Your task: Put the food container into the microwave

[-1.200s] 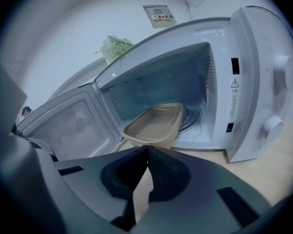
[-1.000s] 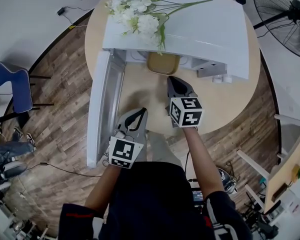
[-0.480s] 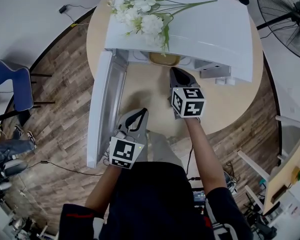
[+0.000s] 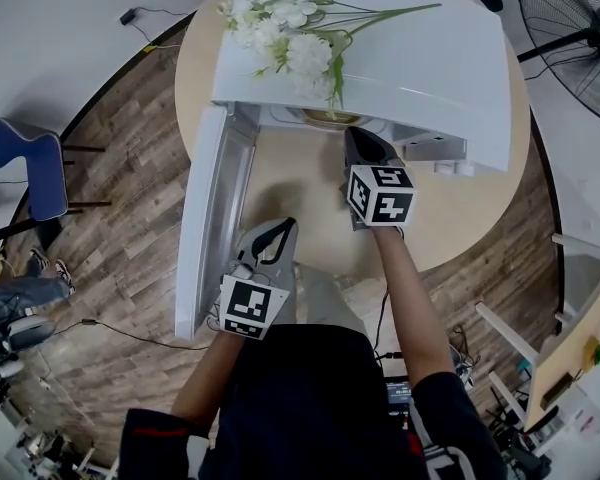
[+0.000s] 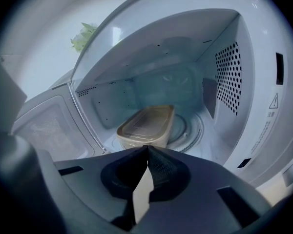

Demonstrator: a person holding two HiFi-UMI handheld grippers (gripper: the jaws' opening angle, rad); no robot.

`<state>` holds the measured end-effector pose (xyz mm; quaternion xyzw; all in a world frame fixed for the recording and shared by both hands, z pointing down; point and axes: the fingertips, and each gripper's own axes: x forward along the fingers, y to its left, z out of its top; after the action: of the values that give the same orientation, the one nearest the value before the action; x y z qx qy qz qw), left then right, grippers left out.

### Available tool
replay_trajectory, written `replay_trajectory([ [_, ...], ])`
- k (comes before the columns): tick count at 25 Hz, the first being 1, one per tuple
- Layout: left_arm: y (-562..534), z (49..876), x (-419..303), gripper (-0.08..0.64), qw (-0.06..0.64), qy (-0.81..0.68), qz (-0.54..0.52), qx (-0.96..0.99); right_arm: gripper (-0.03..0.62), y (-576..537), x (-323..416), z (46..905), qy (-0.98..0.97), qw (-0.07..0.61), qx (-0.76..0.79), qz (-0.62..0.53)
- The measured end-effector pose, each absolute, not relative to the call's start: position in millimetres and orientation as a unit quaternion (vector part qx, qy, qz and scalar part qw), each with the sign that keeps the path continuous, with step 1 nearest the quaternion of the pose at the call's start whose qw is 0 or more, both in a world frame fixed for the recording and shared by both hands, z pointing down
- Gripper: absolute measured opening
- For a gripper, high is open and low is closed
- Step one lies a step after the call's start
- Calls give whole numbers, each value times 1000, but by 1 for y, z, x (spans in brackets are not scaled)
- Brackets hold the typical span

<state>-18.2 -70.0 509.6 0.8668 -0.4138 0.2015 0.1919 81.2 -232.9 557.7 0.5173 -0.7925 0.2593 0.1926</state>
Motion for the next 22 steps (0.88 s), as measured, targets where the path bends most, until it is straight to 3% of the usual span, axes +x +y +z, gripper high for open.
replay_trajectory([
  [12,-70,502,-13,17,188,-413,195,870,12,-218,80,546,-798,188,510,259],
  [22,-84,458,-2,17,148,-419,167,880,12,-179,76,489,-822,157,496,234],
])
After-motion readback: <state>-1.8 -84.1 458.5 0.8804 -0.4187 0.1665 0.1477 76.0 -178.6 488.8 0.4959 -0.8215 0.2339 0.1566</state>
